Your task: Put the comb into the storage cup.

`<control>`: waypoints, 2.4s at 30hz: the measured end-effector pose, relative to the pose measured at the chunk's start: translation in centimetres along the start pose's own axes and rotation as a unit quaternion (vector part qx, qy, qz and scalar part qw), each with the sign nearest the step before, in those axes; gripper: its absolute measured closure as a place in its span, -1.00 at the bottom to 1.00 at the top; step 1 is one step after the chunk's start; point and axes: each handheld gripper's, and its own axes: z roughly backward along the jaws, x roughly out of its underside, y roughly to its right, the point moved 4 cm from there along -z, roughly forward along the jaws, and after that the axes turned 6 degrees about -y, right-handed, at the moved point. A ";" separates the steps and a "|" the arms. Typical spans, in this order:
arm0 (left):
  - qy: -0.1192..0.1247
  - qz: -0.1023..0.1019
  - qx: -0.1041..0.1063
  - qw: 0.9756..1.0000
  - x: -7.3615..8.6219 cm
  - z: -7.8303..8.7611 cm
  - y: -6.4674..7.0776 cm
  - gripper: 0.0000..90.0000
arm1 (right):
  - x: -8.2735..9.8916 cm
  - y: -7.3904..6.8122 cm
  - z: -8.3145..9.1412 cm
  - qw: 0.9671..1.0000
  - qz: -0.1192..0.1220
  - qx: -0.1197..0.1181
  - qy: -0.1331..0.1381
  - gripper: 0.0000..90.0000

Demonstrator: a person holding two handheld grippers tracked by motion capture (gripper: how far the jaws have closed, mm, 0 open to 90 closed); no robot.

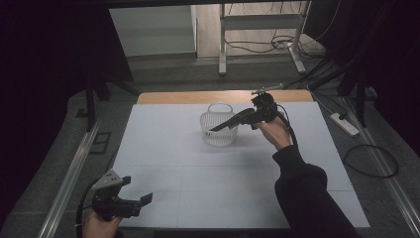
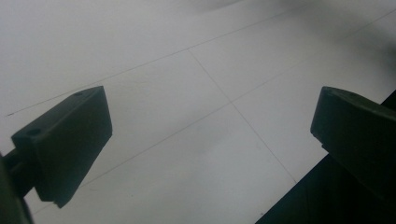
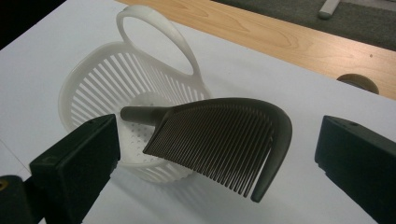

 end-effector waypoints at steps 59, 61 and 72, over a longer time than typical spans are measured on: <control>0.002 -0.001 0.005 1.000 0.0 0.0 0.0 -1.00 | 4.3 -0.8 2.5 0.999 0.045 0.001 0.010 -1.00; 0.002 -0.001 0.005 1.000 0.0 0.0 0.0 -1.00 | 4.5 -1.0 2.5 0.999 0.046 -0.002 0.008 -1.00; 0.001 -0.001 0.004 1.000 0.0 0.0 0.0 -1.00 | 5.2 -2.1 3.2 0.998 0.059 -0.008 0.008 -1.00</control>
